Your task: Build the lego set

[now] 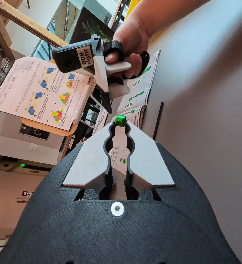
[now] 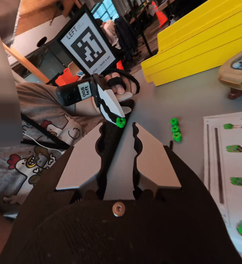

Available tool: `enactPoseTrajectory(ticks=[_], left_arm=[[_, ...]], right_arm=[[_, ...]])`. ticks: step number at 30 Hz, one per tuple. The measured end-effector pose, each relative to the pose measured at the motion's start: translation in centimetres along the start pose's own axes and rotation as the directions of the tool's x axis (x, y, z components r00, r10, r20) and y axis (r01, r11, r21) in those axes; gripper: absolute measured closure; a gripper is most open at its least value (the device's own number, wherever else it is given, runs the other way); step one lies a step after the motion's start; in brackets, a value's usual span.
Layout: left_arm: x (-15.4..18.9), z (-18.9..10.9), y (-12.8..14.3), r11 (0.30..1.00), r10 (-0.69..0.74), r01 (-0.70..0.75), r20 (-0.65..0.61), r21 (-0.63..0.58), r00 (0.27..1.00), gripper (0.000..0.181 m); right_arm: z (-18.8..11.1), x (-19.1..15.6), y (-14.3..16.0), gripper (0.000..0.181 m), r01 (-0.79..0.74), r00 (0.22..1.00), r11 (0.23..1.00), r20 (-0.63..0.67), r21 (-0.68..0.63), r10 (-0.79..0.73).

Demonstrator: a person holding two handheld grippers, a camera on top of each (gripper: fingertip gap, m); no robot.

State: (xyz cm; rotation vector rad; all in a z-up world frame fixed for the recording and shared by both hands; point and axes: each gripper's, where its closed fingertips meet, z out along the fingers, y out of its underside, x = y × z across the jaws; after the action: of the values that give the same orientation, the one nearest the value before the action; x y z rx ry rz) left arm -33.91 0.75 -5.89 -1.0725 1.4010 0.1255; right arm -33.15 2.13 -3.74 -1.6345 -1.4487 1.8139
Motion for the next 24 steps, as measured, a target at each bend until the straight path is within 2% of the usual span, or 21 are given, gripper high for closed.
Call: enactPoseTrajectory(ticks=[5, 8, 11, 17, 20, 22, 24], left_arm=[[0.3, 0.1, -1.6, 0.998, -0.022, 0.022, -0.014, 0.062, 1.0, 0.17], [0.0, -0.2, -2.3, 0.994, -0.043, 0.044, -0.015, 0.1, 0.999, 0.17], [0.1, -0.2, -2.2, 0.995, -0.021, 0.022, -0.011, 0.096, 1.0, 0.17], [0.7, -0.2, -2.0, 0.995, -0.016, 0.019, -0.03, 0.099, 0.999, 0.17], [1.1, -0.3, -1.8, 0.991, -0.07, 0.075, -0.047, 0.11, 0.996, 0.17], [0.8, -0.5, -1.8, 0.979, -0.145, 0.149, -0.041, 0.142, 0.989, 0.153], [0.1, -1.0, -1.4, 0.963, -0.223, 0.224, -0.025, 0.149, 0.974, 0.135]], right_arm=[[1.8, -1.1, 1.1, 0.146, 0.02, 0.996, 0.998, 0.091, -0.065, -0.014], [2.3, -1.2, 2.0, 0.155, 0.022, 0.995, 0.992, 0.104, -0.121, -0.009], [2.4, -1.6, 1.8, 0.164, 0.04, 0.992, 0.994, 0.126, -0.102, -0.027], [2.7, -1.7, 2.3, 0.167, 0.017, 0.988, 0.992, 0.155, -0.123, 0.002], [2.8, -1.4, 2.6, 0.168, 0.053, 0.991, 0.989, 0.131, -0.138, -0.035], [2.8, -0.8, 2.6, 0.168, 0.068, 0.994, 0.988, 0.09, -0.138, -0.056], [2.5, 1.3, 2.1, 0.167, 0.097, 0.995, 0.989, -0.021, -0.109, -0.1]])
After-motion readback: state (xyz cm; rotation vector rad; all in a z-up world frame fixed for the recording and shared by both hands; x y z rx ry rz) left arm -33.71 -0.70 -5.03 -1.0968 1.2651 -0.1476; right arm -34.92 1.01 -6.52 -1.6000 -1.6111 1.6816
